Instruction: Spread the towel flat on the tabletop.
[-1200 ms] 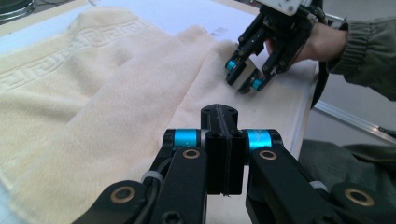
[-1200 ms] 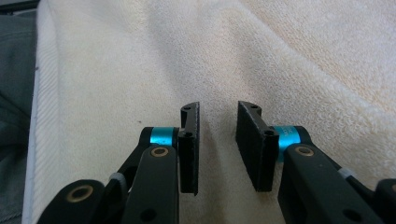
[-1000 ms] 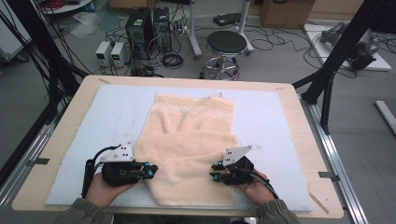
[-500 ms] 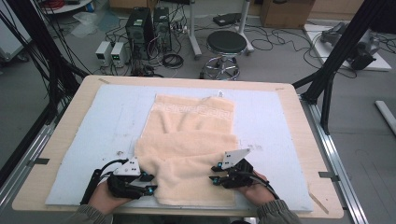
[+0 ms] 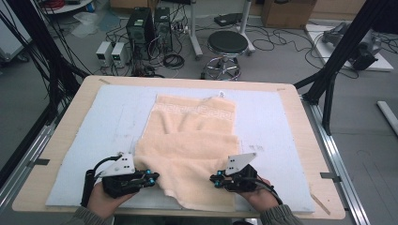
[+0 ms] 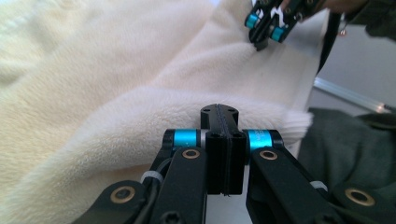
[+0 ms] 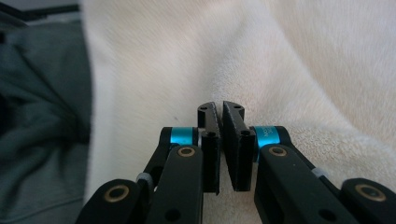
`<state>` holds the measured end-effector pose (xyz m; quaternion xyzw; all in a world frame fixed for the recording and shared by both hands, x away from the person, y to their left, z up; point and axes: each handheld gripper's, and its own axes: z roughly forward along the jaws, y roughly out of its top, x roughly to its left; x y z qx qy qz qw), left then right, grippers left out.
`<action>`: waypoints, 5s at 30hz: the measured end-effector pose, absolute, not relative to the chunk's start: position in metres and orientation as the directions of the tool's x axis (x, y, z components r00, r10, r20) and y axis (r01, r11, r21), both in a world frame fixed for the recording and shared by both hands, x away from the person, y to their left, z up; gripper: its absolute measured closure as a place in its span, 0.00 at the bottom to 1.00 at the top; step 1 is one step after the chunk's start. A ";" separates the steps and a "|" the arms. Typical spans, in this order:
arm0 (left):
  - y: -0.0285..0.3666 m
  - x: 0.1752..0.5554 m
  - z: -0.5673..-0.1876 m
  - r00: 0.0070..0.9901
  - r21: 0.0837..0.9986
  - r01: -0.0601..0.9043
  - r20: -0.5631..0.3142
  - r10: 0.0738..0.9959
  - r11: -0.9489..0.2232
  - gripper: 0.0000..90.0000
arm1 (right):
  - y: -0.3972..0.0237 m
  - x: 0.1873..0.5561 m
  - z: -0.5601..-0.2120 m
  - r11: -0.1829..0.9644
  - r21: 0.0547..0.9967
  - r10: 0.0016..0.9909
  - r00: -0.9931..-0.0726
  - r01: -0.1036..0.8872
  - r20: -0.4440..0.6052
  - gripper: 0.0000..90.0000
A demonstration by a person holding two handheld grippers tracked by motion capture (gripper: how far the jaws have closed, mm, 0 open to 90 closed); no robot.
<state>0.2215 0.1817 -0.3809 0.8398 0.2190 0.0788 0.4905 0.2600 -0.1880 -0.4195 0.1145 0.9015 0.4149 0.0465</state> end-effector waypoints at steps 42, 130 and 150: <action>0.201 0.287 -0.434 0.879 0.762 0.434 -0.242 0.410 -0.480 0.58 | -0.195 0.305 -0.432 0.627 0.708 0.327 -0.934 0.326 0.140 0.68; 0.213 0.168 -0.419 0.969 0.812 0.234 -0.150 0.196 -0.534 0.77 | -0.187 0.187 -0.398 0.617 0.777 0.126 -0.990 0.123 0.056 0.75; 0.201 0.218 -0.439 0.963 0.767 0.244 -0.120 0.241 -0.593 0.96 | -0.197 0.239 -0.435 0.684 0.704 0.222 -0.974 0.192 0.050 0.95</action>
